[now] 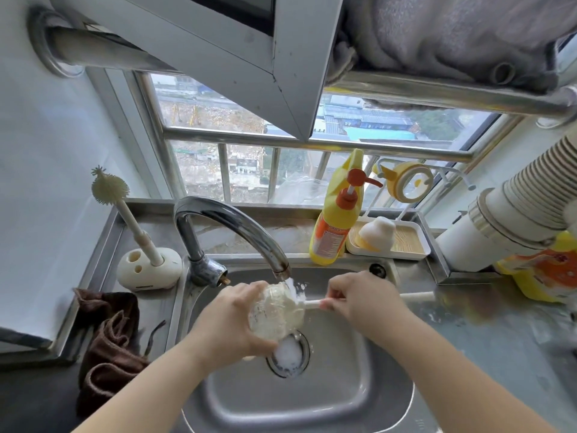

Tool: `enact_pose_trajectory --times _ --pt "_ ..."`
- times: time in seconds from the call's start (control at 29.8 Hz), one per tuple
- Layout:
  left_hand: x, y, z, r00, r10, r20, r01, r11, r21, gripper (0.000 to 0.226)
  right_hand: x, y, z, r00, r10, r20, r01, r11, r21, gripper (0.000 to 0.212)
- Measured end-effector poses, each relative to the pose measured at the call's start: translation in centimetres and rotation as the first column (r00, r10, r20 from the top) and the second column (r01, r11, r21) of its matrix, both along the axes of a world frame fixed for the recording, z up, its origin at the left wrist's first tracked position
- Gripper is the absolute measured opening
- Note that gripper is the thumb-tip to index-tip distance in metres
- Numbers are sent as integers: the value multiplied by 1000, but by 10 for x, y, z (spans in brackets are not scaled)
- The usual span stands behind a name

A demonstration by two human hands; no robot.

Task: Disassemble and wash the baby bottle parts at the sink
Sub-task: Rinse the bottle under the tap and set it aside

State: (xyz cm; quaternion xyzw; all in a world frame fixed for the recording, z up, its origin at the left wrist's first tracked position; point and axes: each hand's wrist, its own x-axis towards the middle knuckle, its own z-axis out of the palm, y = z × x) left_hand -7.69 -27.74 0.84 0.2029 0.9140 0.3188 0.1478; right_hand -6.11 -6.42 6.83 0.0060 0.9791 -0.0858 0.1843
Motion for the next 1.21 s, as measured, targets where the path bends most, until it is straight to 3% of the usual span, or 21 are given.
enact_pose_trajectory --times 0.07,0.13,0.24,0.37,0.47,0.54,0.6,0.71,0.87,0.97,1.11,1.21 --pt "1 3 -1 997 39 -59 -44 996 -79 97 -3 2 2 999 -24 -28 24 1000 -1 24" --pt "8 15 -2 988 76 -136 -91 990 -108 96 -1 -13 -1 999 -38 -1 37 994 -103 21" --pt "15 21 -7 972 61 -227 -49 997 59 92 -2 -19 -9 989 -114 96 139 940 -310 20" --pt "11 4 2 987 -116 116 91 976 199 72 -1 -3 -7 985 -101 138 137 950 -282 21" --pt "-7 -1 7 951 -179 252 159 982 100 95 3 -12 -1 991 -33 131 72 952 -299 19" --pt "-12 1 6 911 -193 366 158 980 123 98 7 -18 2 995 2 103 29 955 -296 18" --pt "-11 -2 5 932 -166 321 128 982 136 93 7 -13 8 995 31 97 -9 976 -219 19" --pt "-6 -7 4 987 -77 140 59 990 127 95 2 12 17 996 -2 94 10 997 -78 27" --pt "2 4 2 991 -101 92 93 992 87 97 3 -13 9 989 136 51 -138 989 44 27" --pt "1 -4 4 992 -53 116 39 991 124 94 0 2 15 996 27 84 -26 1000 -8 27" --pt "4 6 5 997 -75 32 75 997 3 100 3 -15 6 999 52 8 -52 998 -30 22" --pt "4 6 3 996 -86 28 88 994 -58 103 9 -21 -10 994 -64 92 89 946 -312 19"
